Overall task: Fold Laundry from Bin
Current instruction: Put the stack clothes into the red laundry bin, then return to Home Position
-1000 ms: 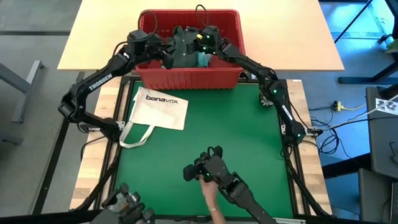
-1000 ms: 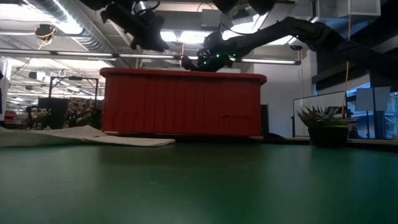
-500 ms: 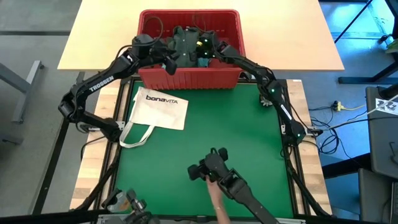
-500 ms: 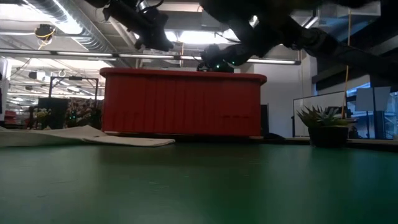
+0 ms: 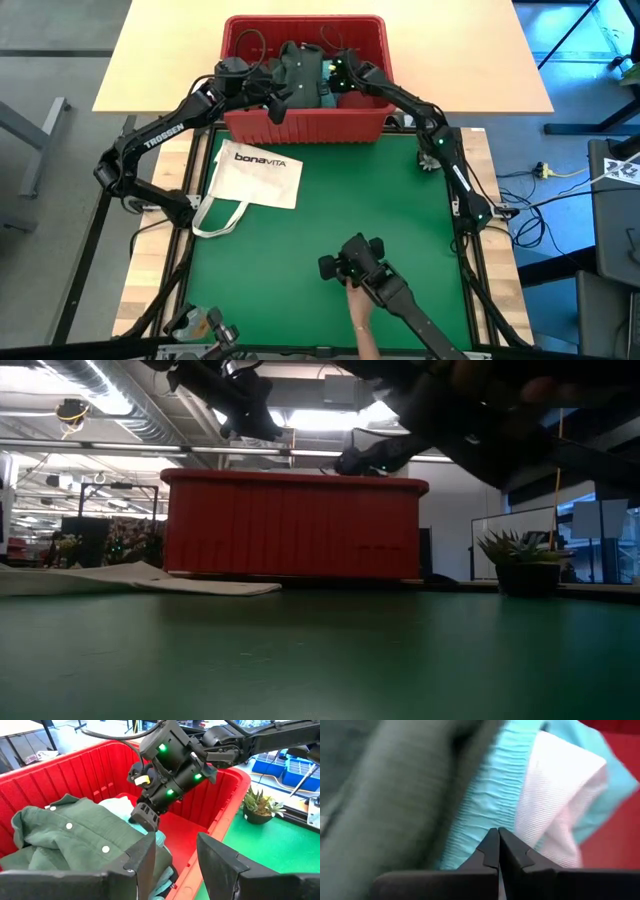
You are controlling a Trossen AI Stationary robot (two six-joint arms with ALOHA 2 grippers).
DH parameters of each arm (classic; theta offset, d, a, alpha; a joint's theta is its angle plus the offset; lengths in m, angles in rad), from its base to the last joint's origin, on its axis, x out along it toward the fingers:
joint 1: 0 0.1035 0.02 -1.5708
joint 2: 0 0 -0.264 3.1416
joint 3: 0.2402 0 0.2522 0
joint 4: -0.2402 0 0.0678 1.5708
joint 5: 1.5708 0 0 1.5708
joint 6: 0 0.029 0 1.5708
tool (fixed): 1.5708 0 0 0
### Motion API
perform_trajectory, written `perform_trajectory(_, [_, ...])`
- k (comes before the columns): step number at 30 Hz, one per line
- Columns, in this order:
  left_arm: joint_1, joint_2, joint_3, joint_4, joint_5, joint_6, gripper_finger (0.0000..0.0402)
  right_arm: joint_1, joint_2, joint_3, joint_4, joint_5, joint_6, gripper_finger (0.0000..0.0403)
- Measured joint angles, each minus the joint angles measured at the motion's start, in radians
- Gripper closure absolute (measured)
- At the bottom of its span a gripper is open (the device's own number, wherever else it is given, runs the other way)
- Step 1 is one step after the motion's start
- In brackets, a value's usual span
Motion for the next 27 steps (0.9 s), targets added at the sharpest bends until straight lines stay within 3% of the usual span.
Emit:
perform_trajectory(10, [0.016,0.0,0.0,0.006,-0.046,0.008,0.0263,-0.005,-0.006,0.002,0.011,0.006,-0.004,0.0402])
perform_trajectory(18, [0.083,0.0,0.0,0.047,-0.043,0.009,0.0263,-0.004,-0.118,0.005,0.103,-0.006,-0.007,0.0402])
perform_trajectory(23, [0.094,0.0,0.0,0.053,0.001,0.023,0.0269,0.02,-0.184,0.004,0.188,-0.099,-0.02,0.0402])
perform_trajectory(27, [0.098,-0.052,-0.002,0.044,0.088,0.02,0.0301,0.047,-0.266,0.004,0.163,-0.208,-0.07,0.0402])
